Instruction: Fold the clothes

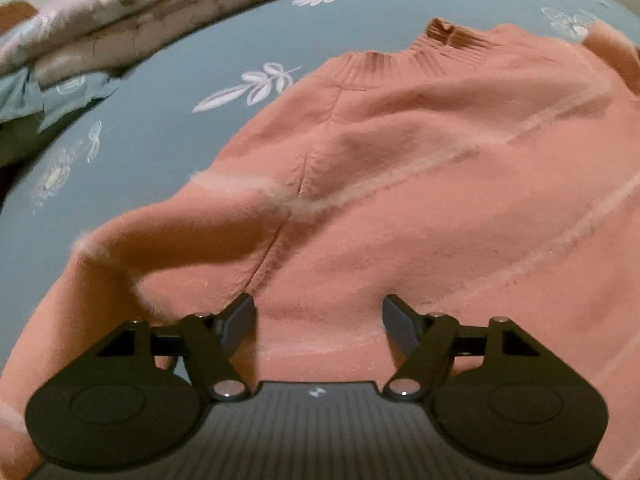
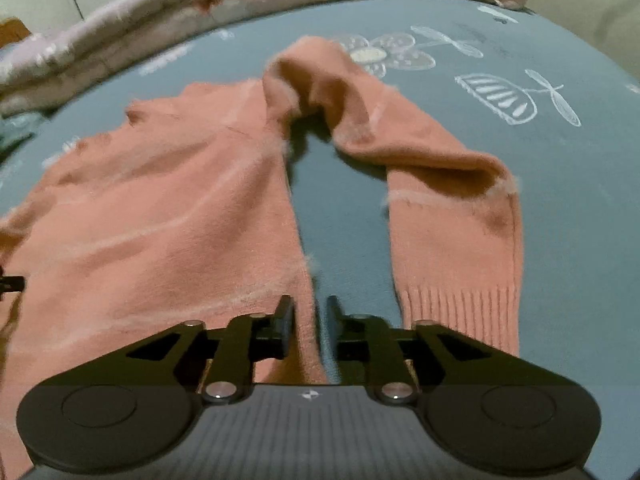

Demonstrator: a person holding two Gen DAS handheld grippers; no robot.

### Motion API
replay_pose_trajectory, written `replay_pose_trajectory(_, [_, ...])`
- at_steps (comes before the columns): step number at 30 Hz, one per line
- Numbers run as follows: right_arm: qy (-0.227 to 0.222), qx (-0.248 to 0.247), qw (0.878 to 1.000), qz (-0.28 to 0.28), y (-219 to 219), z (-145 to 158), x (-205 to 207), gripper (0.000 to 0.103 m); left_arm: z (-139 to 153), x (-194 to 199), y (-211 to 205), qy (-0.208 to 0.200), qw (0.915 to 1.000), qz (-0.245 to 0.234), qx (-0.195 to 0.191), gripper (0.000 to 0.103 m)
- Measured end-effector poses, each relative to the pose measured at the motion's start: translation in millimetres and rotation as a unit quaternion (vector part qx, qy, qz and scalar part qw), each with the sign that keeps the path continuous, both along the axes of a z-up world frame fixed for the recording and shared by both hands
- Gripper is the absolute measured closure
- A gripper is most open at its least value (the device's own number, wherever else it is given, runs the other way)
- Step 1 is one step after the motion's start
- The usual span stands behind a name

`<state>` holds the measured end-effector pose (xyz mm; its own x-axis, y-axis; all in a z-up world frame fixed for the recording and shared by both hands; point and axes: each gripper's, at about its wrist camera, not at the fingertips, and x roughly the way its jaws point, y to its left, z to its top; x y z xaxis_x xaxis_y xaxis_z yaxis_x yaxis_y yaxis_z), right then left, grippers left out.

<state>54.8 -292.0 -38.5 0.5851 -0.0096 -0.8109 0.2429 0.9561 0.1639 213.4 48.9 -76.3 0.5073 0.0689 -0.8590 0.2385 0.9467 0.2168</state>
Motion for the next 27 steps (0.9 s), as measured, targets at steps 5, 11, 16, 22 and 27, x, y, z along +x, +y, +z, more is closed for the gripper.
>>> replay_pose_trajectory(5, [0.011, 0.046, 0.999, -0.01, -24, 10, -34, 0.062, 1, -2, -2, -0.007, 0.9999, -0.011, 0.011, 0.03])
replay_pose_trajectory(11, [0.076, 0.089, 0.993, -0.012, -30, -5, -87, 0.057, 2, -1, 1, -0.005, 1.0, -0.007, -0.001, 0.03])
replay_pose_trajectory(16, [0.072, 0.115, 0.991, -0.002, -12, -9, -105, 0.056, 2, -1, 2, -0.002, 1.0, -0.004, -0.008, 0.03])
replay_pose_trajectory(22, [0.092, 0.086, 0.992, 0.02, 7, -5, -104, 0.087, 2, -4, 1, -0.005, 0.9999, -0.006, -0.008, 0.03])
replay_pose_trajectory(27, [0.112, 0.063, 0.992, 0.002, 3, 3, -107, 0.09, 1, -6, 2, -0.009, 0.9999, -0.009, -0.009, 0.03])
